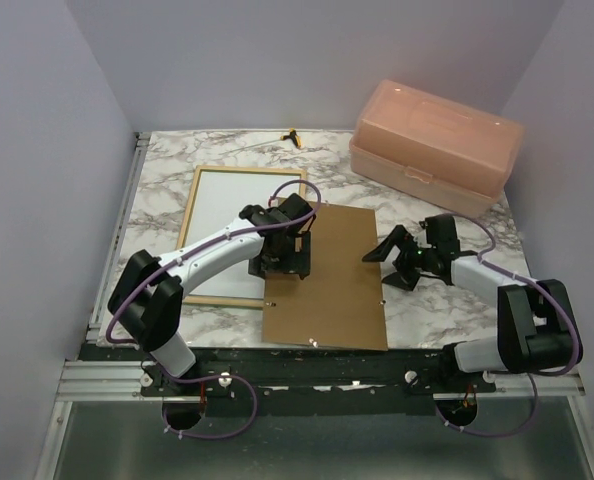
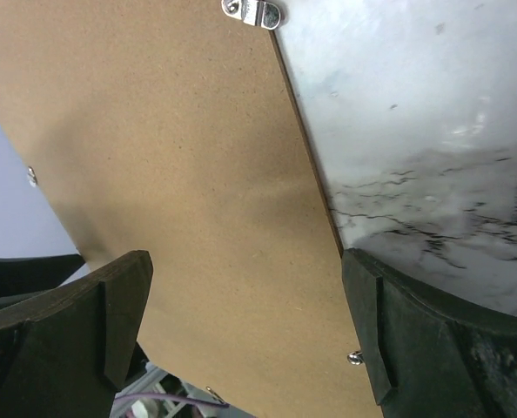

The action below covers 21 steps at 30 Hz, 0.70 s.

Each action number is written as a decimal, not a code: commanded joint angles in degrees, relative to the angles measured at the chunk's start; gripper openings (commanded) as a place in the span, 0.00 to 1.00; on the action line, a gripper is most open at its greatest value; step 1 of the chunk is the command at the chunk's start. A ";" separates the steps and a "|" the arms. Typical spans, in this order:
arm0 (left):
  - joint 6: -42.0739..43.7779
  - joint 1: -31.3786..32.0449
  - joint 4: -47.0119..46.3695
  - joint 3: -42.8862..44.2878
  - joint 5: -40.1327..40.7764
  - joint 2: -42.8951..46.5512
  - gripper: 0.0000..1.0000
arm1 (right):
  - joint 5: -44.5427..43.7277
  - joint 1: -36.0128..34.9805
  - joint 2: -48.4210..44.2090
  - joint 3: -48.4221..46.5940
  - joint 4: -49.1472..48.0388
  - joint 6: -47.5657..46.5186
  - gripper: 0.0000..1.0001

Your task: Put the photo into the frame

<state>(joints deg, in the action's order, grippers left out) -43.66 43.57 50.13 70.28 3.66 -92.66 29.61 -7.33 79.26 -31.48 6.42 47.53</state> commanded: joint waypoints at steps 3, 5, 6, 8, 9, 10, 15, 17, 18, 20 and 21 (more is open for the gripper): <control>-0.90 0.72 10.04 6.62 9.01 1.87 0.96 | 1.20 -4.31 3.91 3.00 4.67 1.12 1.00; -1.49 0.64 12.76 6.33 12.17 2.89 0.97 | -0.19 -4.75 3.24 3.02 5.62 0.42 1.00; -1.60 0.72 13.45 6.04 13.12 3.41 0.97 | -0.74 -4.79 2.96 2.89 6.45 -0.08 1.00; -2.09 0.73 15.00 5.46 14.63 4.63 0.98 | -2.18 -4.83 2.24 2.27 8.11 -1.34 1.00; -2.18 0.65 15.52 5.09 15.15 5.19 0.98 | -2.58 -4.87 2.00 1.86 9.07 -1.94 1.00; -2.22 0.67 15.69 4.70 15.55 5.91 0.99 | -3.08 -4.87 1.86 1.49 9.87 -2.32 1.00; -0.54 0.64 11.31 1.91 12.37 10.61 0.98 | -3.76 -4.84 2.84 0.73 11.89 -3.54 1.00; 0.79 0.64 6.13 -0.50 8.60 14.00 0.98 | -5.30 -4.88 3.40 0.54 12.52 -4.47 1.00; 1.28 0.62 3.12 -2.02 6.58 15.69 0.97 | -5.91 -4.88 3.52 0.73 12.45 -5.00 1.00; 1.11 0.02 -1.65 -5.01 3.35 19.29 0.97 | -6.01 -4.83 3.88 1.29 11.54 -5.43 1.00; 0.78 -0.50 -3.58 -6.45 1.62 20.74 0.97 | -5.59 -4.87 4.09 1.63 10.89 -5.38 0.99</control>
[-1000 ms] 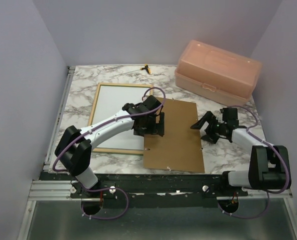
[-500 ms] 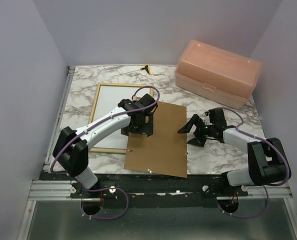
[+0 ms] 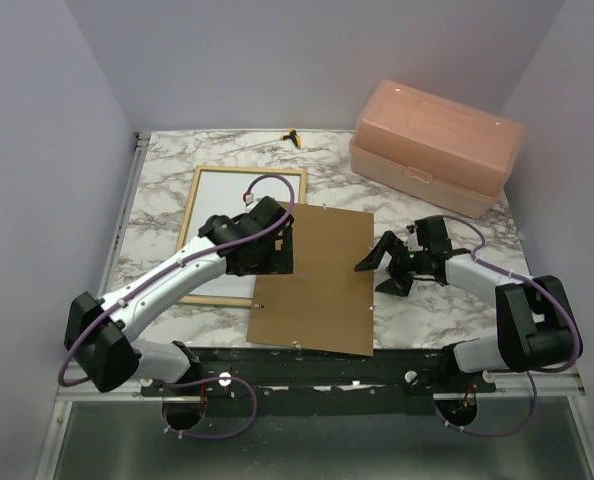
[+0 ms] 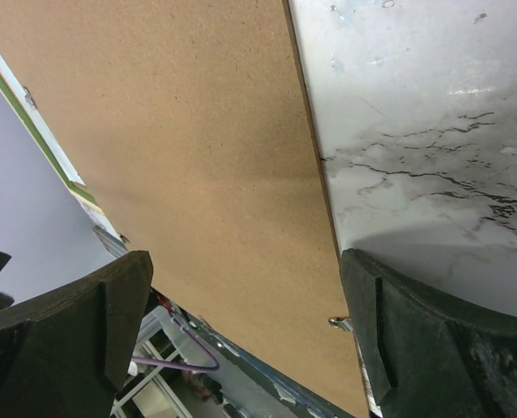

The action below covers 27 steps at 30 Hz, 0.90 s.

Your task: Put the photo into the frame

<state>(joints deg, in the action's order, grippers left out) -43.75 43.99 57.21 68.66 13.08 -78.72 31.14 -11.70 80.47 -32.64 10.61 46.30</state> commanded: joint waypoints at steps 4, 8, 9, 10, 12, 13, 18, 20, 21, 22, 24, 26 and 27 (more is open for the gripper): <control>-0.23 -3.95 -16.13 -9.84 -13.01 10.76 0.97 | -4.26 -2.03 3.80 3.69 2.70 -1.99 0.97; -0.26 -6.65 -17.42 -12.85 -16.02 12.60 0.96 | -3.98 -5.21 5.25 1.32 0.93 0.86 0.97; -0.13 -7.22 -17.04 -13.25 -16.09 12.62 0.96 | -3.98 -5.92 5.57 0.55 0.75 1.35 0.97; 0.09 -8.04 -16.69 -13.74 -16.15 12.62 0.96 | -3.97 -6.81 5.83 -0.73 0.74 1.81 0.97; 0.27 -9.42 -16.30 -14.91 -16.63 12.73 0.96 | -4.40 -8.07 6.12 -3.11 1.24 2.12 0.97; 0.34 -10.05 -16.34 -15.61 -17.08 12.92 0.96 | -4.72 -8.52 6.34 -4.35 1.61 2.19 0.97; 0.50 -11.07 -16.47 -17.33 -17.94 14.09 0.96 | -7.01 -8.86 5.58 -6.42 4.31 0.98 0.97; 0.47 -11.10 -16.02 -17.70 -17.82 14.31 0.96 | -8.17 -8.86 4.21 -5.77 5.39 0.27 0.97; 0.28 -11.05 -16.07 -18.26 -17.75 14.60 0.95 | -8.71 -8.86 3.09 -4.89 5.64 0.07 0.97; -0.01 -11.05 -16.23 -18.83 -17.75 15.02 0.95 | -9.05 -8.86 2.16 -3.84 5.65 0.10 0.97; -0.44 -11.06 -16.84 -20.55 -17.58 15.89 0.95 | -9.82 -8.84 -0.39 -1.59 5.15 0.27 0.99; -0.70 -11.08 -16.96 -21.73 -16.51 16.16 0.96 | -9.98 -8.86 -2.69 0.73 4.09 -0.11 1.00; -0.71 -11.21 -17.02 -22.19 -15.80 16.02 0.96 | -9.61 -8.86 -3.82 1.81 3.36 -0.65 1.00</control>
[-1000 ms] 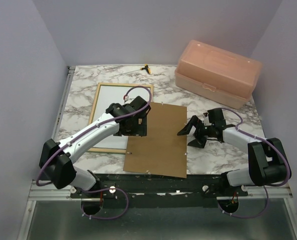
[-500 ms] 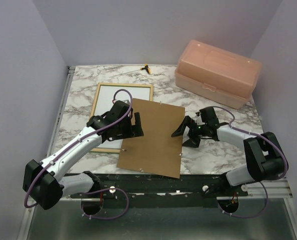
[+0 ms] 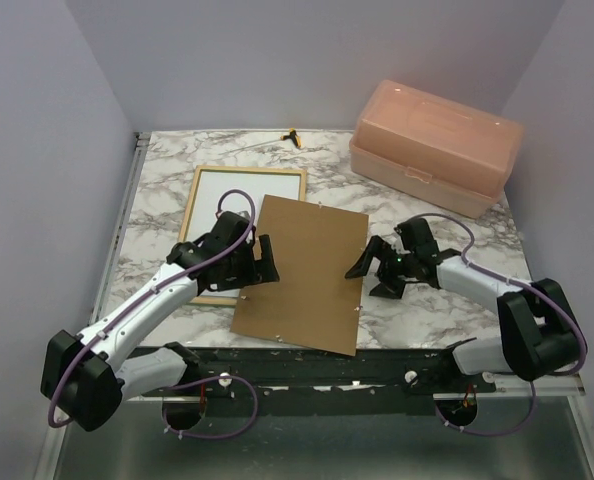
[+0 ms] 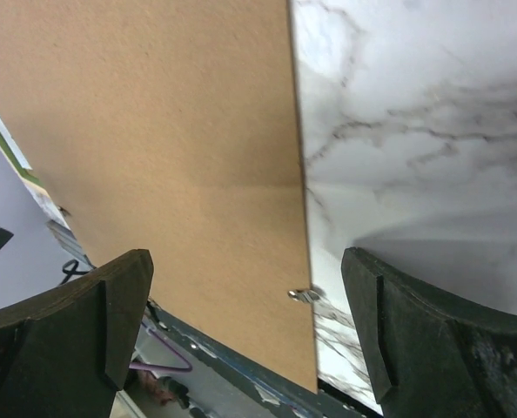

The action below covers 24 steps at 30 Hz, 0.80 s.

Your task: Put the photo into the frame

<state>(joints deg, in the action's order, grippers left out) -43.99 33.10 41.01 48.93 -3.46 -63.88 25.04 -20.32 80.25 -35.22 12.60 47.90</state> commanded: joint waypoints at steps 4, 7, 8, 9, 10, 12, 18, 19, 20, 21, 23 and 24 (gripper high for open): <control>0.34 -1.38 -1.64 -3.29 2.98 -0.86 0.96 | -0.69 -0.25 -4.53 6.59 -0.88 -2.51 1.00; 2.45 -3.99 -3.75 -3.31 2.98 -3.62 0.96 | 0.90 -0.25 -2.67 6.98 -2.27 -1.94 1.00; 3.83 -5.19 -4.61 -3.15 3.00 -4.66 0.96 | 1.77 -0.23 -1.82 7.44 -3.78 -1.46 0.99; 5.22 -6.83 -5.26 -3.04 2.98 -6.10 0.96 | 2.75 -0.25 -1.12 8.14 -5.21 -0.84 0.99; 6.40 -8.36 -5.90 -2.71 2.83 -7.41 0.96 | 3.37 -0.25 -0.24 8.55 -6.45 -0.42 0.99; 9.47 -11.82 -8.13 -2.16 -0.31 -10.26 0.96 | 3.87 -0.25 1.16 9.08 -8.02 -0.01 0.98; 14.30 -19.08 -15.17 0.81 -16.75 -19.32 0.95 | 6.72 -0.25 5.22 9.35 -12.06 1.39 0.93; 14.66 -19.28 -15.99 1.26 -19.08 -20.55 0.94 | 6.79 -0.29 5.96 8.96 -12.02 1.00 0.92; 14.93 -19.30 -17.07 1.64 -21.03 -21.58 0.93 | 6.65 -0.27 6.58 8.49 -12.02 0.52 0.92; 14.90 -19.30 -18.01 1.46 -22.86 -22.02 0.92 | 6.60 -0.25 7.20 8.31 -11.86 0.11 0.93; 14.68 -19.30 -20.54 0.93 -27.40 -22.47 0.91 | 6.58 -0.27 8.07 7.85 -11.60 -0.44 0.93; 14.34 -19.28 -21.10 0.84 -28.75 -22.42 0.90 | 6.68 -0.32 8.37 7.80 -11.55 -0.68 0.92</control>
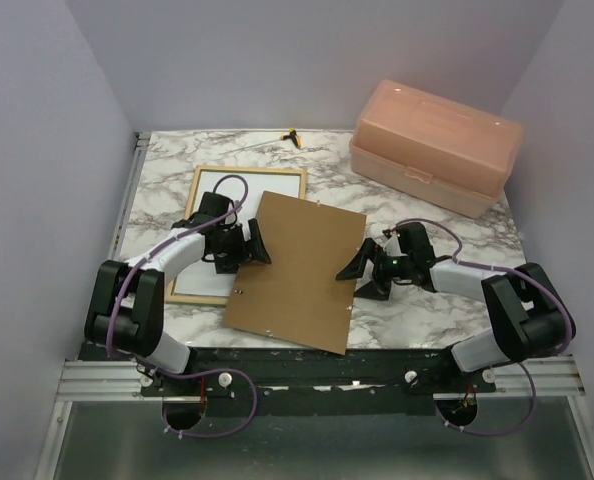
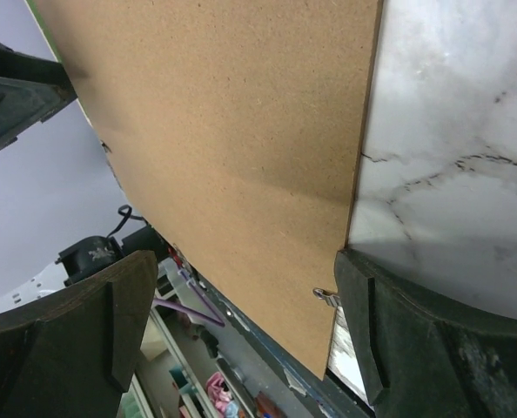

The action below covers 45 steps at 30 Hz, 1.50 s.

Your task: Put the photo into the frame

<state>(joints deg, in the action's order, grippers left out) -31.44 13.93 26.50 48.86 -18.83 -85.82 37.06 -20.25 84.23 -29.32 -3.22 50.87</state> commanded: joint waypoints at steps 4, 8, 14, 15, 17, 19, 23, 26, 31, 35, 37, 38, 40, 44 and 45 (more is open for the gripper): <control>1.38 -0.13 -7.95 -0.19 -17.53 2.10 0.87 | -4.80 -0.32 5.31 2.24 3.80 -3.77 0.93; 1.17 -0.14 -7.15 -1.39 -20.54 6.74 0.83 | -4.30 -0.35 5.87 2.58 1.72 -3.59 0.93; -1.07 -0.16 -10.64 -4.87 -30.08 9.90 0.61 | -3.98 -0.32 4.69 3.31 1.76 -3.87 0.93; -1.16 -0.14 -10.77 -5.20 -30.80 10.24 0.61 | -4.00 -0.33 4.23 3.33 2.26 -4.06 0.92; -0.80 -0.13 -10.14 -5.70 -31.70 10.97 0.61 | -4.56 -0.32 3.29 3.31 3.11 -4.44 0.92; 0.11 -0.11 -7.99 -5.44 -31.92 11.27 0.61 | -4.80 -0.32 2.17 3.56 3.14 -4.61 0.93; 2.26 -0.13 -4.32 -4.24 -35.23 11.84 0.61 | -5.20 -0.31 0.59 3.68 5.85 -4.75 0.93; 3.55 -0.11 -0.94 -3.35 -35.55 14.37 0.61 | -5.22 -0.36 -0.21 3.59 5.99 -4.72 0.93; 2.68 -0.13 1.10 -2.63 -33.89 19.27 0.57 | -5.49 -0.32 -0.20 2.87 7.18 -5.28 0.93; 2.35 -0.13 2.40 -2.14 -30.89 20.62 0.42 | -6.46 -0.37 -1.03 2.56 8.38 -5.57 0.93; 2.26 -0.13 2.16 -2.42 -30.85 20.43 0.35 | -6.21 -0.25 -1.67 2.52 8.44 -5.57 0.93; 2.03 -0.13 1.76 -2.69 -30.61 20.43 0.30 | -6.43 -0.31 -2.13 2.45 8.73 -5.62 0.93; 1.83 -0.09 1.95 -2.83 -28.88 20.60 0.19 | -7.65 -0.31 -3.42 2.21 9.96 -5.62 0.93; 1.02 -0.13 2.46 -2.31 -25.59 22.55 0.00 | -10.41 -0.32 -8.03 2.01 12.18 -5.01 0.93; 0.45 -0.13 2.42 -2.15 -24.80 23.63 0.00 | -11.43 -0.32 -9.75 1.94 12.80 -4.80 0.93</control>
<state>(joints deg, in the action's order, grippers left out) -31.48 13.61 29.19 45.25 -48.23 -65.89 33.58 -20.29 78.54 -28.32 2.33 47.86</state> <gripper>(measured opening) 0.032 0.926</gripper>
